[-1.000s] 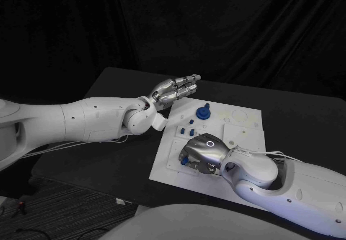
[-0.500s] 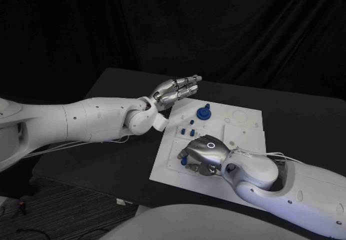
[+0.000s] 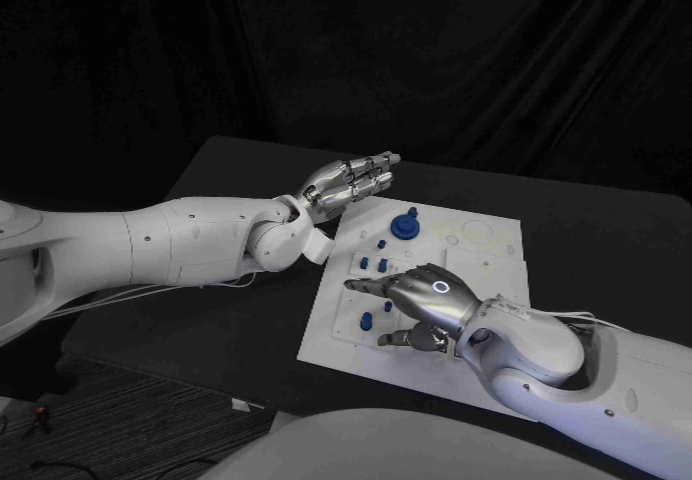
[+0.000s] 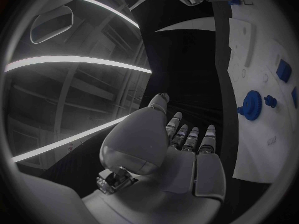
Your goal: Assemble the parts on the task board
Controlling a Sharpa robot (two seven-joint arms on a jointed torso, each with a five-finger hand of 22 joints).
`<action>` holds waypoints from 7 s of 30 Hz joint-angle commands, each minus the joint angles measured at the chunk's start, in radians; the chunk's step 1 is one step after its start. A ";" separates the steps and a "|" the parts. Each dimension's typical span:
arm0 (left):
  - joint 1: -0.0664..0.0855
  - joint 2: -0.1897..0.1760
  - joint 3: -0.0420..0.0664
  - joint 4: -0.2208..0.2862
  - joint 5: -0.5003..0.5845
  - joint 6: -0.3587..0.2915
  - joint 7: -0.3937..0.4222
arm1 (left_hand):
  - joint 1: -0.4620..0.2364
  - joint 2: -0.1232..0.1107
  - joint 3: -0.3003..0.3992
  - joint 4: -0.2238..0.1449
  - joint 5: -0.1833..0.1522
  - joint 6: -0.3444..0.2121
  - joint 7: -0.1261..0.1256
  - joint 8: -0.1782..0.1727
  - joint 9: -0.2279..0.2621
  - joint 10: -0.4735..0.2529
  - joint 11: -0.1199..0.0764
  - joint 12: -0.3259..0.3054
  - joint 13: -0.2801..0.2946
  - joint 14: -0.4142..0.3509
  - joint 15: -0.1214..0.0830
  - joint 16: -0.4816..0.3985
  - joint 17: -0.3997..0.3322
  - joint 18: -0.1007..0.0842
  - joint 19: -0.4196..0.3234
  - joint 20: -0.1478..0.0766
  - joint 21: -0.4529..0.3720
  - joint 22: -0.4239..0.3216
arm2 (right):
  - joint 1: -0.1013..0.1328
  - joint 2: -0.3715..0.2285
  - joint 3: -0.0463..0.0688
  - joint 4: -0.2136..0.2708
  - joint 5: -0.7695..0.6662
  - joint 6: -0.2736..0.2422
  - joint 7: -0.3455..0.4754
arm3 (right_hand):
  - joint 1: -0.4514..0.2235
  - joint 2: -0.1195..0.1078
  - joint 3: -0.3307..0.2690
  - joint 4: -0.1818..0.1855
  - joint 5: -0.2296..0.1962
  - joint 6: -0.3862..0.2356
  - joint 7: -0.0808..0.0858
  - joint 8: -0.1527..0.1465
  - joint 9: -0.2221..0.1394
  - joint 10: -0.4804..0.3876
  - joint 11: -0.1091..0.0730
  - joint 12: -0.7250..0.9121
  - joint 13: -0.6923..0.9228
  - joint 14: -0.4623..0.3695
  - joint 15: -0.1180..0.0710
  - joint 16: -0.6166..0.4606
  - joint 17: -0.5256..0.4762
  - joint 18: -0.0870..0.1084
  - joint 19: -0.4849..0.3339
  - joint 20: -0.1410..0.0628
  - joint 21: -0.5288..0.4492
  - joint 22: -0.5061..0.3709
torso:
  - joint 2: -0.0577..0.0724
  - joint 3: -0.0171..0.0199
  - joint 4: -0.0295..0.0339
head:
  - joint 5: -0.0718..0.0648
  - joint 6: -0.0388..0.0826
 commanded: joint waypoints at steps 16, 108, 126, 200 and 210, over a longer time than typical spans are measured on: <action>-0.023 -0.011 0.001 -0.004 0.001 -0.009 0.050 | -0.200 0.045 -0.120 0.154 -0.253 0.024 -0.006 0.006 0.002 0.006 0.004 0.026 0.003 0.000 0.003 -0.004 -0.002 0.011 0.001 0.003 0.000 -0.003 | 0.146 -0.404 -0.008 0.130 0.503 -0.172 0.051 | -0.016 0.184 0.073 -0.053 0.078 0.485 0.103 0.100 0.067 0.347 -0.106 0.456 0.190 0.026 -0.063 0.025 0.009 -0.007 0.043 -0.053 0.078 0.170 | -0.035 -0.0039 -0.0279 | -0.026 0.000; -0.073 -0.024 0.001 0.007 0.001 -0.004 0.043 | -0.037 0.040 -0.087 0.129 -0.076 -0.246 -0.130 -0.022 -0.023 -0.020 -0.039 -0.097 -0.016 0.000 0.001 -0.004 -0.002 0.009 -0.003 -0.001 -0.002 -0.023 | 0.007 -0.198 -0.011 -0.008 0.430 0.309 -0.544 | -0.602 0.160 -0.041 -0.007 -0.023 0.404 -0.012 0.546 1.002 0.808 -0.208 1.440 1.503 0.121 -0.157 0.155 0.199 -0.076 0.198 -0.148 0.384 0.259 | -0.113 0.0051 -0.0536 | -0.108 0.000; -0.076 -0.025 0.001 0.008 0.001 0.016 0.034 | -0.023 0.040 -0.076 0.113 -0.060 -0.227 -0.110 -0.018 -0.020 -0.018 -0.014 -0.088 -0.013 0.000 0.010 -0.004 -0.002 0.009 -0.001 0.009 -0.001 -0.021 | -0.019 -0.158 -0.011 -0.057 0.461 0.420 -0.565 | -0.427 0.184 -0.022 -0.068 0.224 0.409 0.032 0.310 0.834 0.808 -0.170 1.440 1.503 0.110 -0.126 0.137 0.145 -0.067 0.184 -0.122 0.357 0.248 | -0.113 0.0063 -0.0544 | -0.102 0.000; -0.086 -0.030 0.001 0.011 0.001 0.044 0.017 | -0.009 0.049 -0.051 0.076 -0.033 -0.216 -0.074 -0.015 -0.019 -0.017 -0.012 -0.083 -0.012 0.000 0.021 -0.004 -0.002 0.010 0.003 0.020 0.002 -0.017 | -0.013 -0.036 -0.008 -0.094 0.916 0.153 -0.469 | -0.491 0.202 0.073 -0.060 0.090 0.495 0.012 0.306 0.839 0.808 -0.186 1.440 1.503 0.104 -0.140 0.123 0.102 -0.060 0.171 -0.133 0.330 0.238 | -0.114 0.0071 -0.0550 | -0.081 0.000; -0.087 -0.031 0.001 0.015 0.001 0.056 0.031 | -0.006 0.053 -0.043 0.066 -0.029 -0.194 -0.057 -0.010 -0.016 -0.015 -0.014 -0.075 -0.011 0.000 0.031 -0.004 -0.002 0.010 0.009 0.027 0.007 -0.010 | -0.014 -0.030 -0.008 -0.106 0.915 0.147 -0.470 | -0.522 0.211 0.027 -0.022 0.007 0.478 0.016 0.311 0.849 0.808 -0.183 1.440 1.503 0.105 -0.137 0.124 0.106 -0.059 0.168 -0.130 0.324 0.236 | -0.114 0.0071 -0.0544 | -0.084 0.000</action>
